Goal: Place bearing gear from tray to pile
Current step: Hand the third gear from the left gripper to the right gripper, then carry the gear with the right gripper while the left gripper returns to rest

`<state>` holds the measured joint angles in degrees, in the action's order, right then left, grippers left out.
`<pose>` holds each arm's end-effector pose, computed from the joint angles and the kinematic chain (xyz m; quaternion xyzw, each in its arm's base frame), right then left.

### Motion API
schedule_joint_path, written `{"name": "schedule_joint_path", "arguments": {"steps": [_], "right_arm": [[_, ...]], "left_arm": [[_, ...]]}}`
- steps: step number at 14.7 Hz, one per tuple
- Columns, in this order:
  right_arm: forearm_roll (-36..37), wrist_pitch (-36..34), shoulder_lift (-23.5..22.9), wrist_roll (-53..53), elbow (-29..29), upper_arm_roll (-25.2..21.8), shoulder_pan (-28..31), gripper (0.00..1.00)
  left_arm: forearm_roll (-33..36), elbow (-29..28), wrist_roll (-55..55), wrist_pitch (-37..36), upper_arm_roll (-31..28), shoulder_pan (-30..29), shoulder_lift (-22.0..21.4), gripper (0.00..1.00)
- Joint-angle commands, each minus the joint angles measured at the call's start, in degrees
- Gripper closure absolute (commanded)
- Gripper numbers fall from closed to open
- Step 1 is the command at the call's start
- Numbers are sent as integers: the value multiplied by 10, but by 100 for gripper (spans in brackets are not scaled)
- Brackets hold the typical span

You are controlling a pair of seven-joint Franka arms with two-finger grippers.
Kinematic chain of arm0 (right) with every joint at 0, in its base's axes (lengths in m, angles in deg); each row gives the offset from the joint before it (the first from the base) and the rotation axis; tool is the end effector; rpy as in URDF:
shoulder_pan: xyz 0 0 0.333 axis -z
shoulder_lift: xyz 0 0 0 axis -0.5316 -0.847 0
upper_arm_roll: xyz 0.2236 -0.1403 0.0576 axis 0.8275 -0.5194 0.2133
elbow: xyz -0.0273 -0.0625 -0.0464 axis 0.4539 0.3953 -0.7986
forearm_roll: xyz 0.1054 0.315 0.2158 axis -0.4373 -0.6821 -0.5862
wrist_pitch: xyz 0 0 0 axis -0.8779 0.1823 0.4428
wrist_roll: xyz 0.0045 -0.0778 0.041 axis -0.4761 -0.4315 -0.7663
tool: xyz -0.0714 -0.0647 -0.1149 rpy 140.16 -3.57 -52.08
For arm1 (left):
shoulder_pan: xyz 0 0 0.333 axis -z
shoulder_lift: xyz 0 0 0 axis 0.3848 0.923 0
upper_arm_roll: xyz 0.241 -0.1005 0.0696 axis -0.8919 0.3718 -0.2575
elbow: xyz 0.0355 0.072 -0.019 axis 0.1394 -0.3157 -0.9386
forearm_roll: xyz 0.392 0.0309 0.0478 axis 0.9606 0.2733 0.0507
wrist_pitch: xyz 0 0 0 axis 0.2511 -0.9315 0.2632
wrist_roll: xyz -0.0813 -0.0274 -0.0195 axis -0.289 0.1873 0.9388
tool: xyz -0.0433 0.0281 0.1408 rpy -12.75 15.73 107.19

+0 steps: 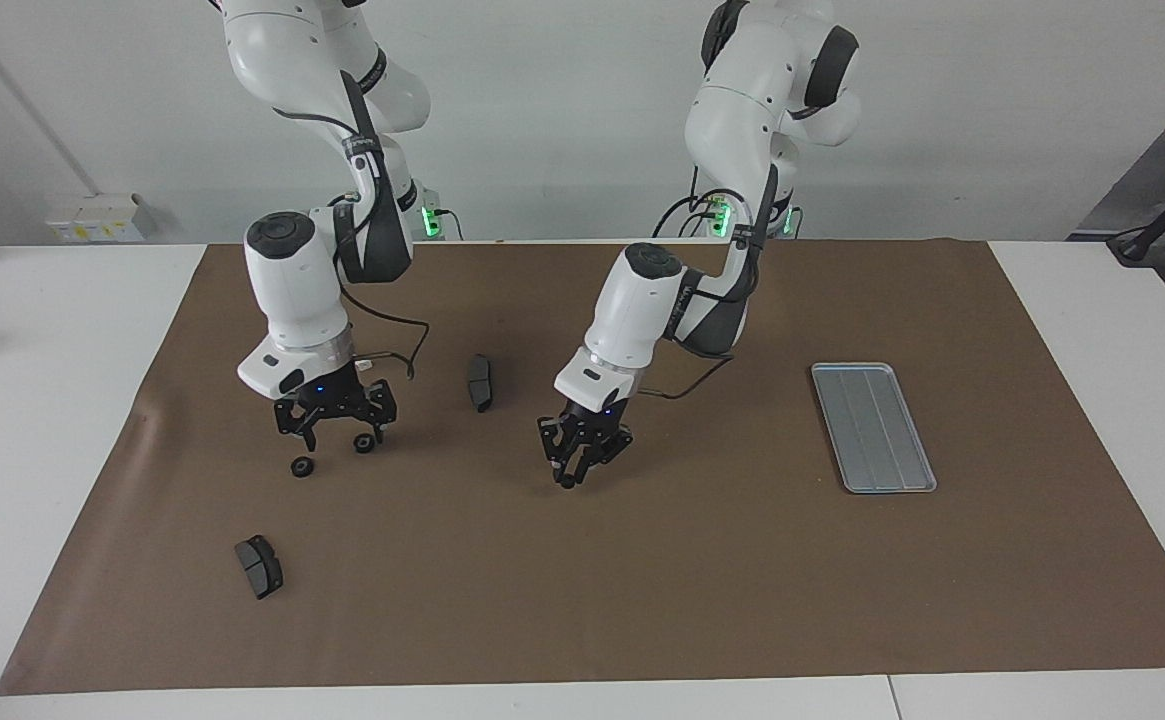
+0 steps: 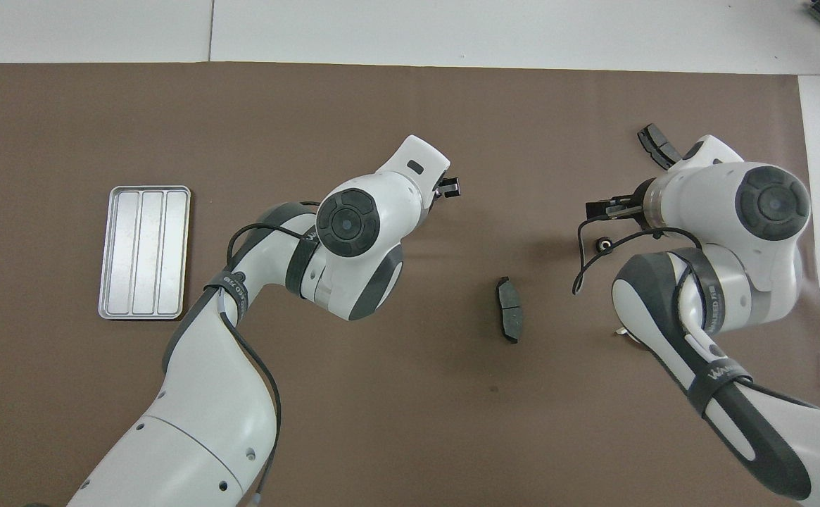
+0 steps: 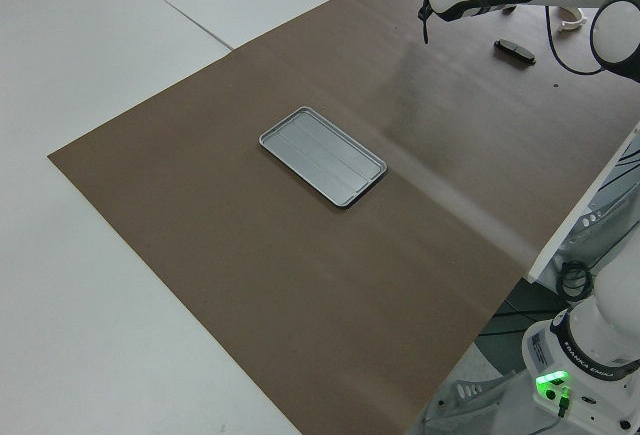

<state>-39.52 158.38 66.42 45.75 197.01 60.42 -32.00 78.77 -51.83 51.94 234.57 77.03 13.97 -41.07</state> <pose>0.6166 0.0550 0.2993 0.9899 0.0487 0.1306 0.0275 0.5837 -0.4423 0.2641 0.9664 0.0340 0.1781 0.1823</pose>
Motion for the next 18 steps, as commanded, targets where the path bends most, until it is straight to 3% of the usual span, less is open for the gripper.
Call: {"name": "schedule_joint_path", "arguments": {"steps": [1,3,5,8,11,15,18], "right_arm": [[-19,-43,-23,43,-69,15,-8,0],[-56,-36,-25,77,-79,15,-28,0],[-72,-16,-57,83,-112,15,-48,0],[-69,5,-120,85,-186,15,-91,0],[-61,58,-177,116,-201,13,-156,0],[66,62,-248,206,-249,11,-212,0],[128,63,-255,228,-243,13,-214,0]], "left_arm": [[-9,-8,-14,-3,-10,8,-8,0],[-7,-13,-14,-39,-16,2,-19,0],[-4,-31,-2,-98,-18,-14,-52,0],[-2,-135,70,-135,-18,-55,-152,0],[-2,-220,159,-171,-18,-113,-243,0],[-2,-218,246,-285,-18,-197,-288,0],[-2,-217,302,-358,-18,-250,-324,0]]}}
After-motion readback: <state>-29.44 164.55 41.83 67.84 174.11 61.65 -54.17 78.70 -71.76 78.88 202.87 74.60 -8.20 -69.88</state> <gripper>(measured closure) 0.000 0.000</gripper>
